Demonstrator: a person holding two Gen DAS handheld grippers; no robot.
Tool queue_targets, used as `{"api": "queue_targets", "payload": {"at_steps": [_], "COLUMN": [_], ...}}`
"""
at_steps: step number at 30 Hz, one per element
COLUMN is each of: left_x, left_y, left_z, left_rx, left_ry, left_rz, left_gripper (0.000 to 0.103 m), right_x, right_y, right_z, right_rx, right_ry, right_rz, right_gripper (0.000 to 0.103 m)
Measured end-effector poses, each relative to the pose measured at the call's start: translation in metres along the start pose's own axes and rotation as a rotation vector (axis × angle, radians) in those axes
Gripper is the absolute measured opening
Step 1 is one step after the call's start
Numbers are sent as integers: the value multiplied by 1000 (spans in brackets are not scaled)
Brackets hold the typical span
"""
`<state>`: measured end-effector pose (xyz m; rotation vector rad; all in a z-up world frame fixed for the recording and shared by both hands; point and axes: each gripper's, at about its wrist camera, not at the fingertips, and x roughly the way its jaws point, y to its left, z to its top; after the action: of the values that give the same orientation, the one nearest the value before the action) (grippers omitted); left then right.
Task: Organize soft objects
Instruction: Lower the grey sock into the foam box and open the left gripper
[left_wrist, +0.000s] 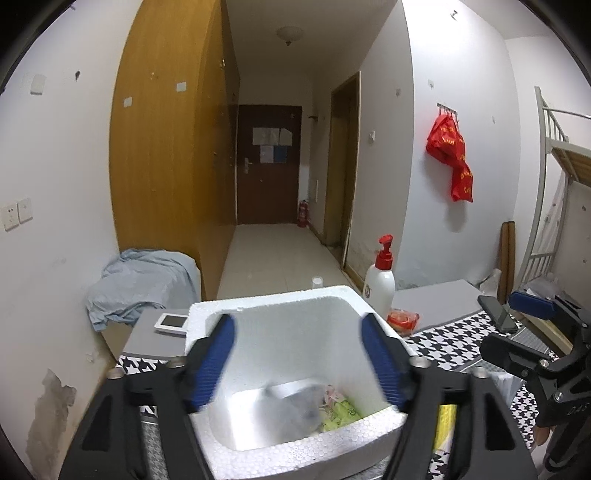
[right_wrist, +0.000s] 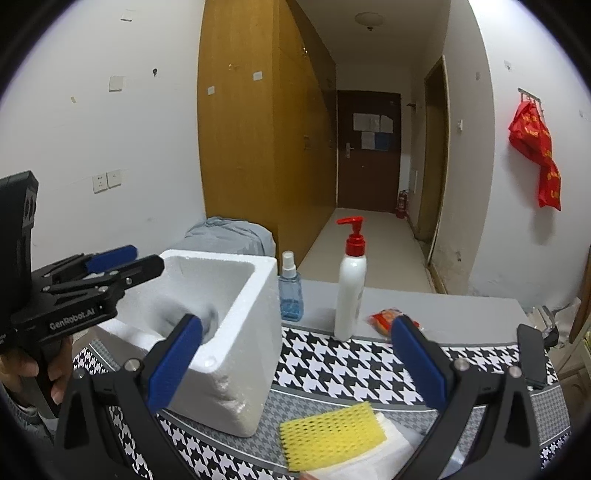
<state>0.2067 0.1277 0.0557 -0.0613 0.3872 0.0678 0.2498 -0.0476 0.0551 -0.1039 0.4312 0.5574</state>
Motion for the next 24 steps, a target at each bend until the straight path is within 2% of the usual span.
{"api": "queue_targets", "payload": {"at_steps": [1,4,11,24], "left_x": [-1,-7,-20,-43], "left_y": [-1,-3,-3,-33], "left_z": [0,0,4,3], "left_rx": [3,6,-27,21], "left_ry": [-7,-34,-68,-90], "left_rz": [2,4,15,-29], "left_gripper": [93,102,102,102], "right_x": [-1,-4,-12,-44], "right_y": [-1,-3,-6,-17], "right_z": [-1,-2,-5,-12], "right_rx": [3,11,18,40], "right_ry": [-2,-4,-8,-42], "right_rz": [-2,-3,-10,-45], "right_gripper": [103,103,103,103]}}
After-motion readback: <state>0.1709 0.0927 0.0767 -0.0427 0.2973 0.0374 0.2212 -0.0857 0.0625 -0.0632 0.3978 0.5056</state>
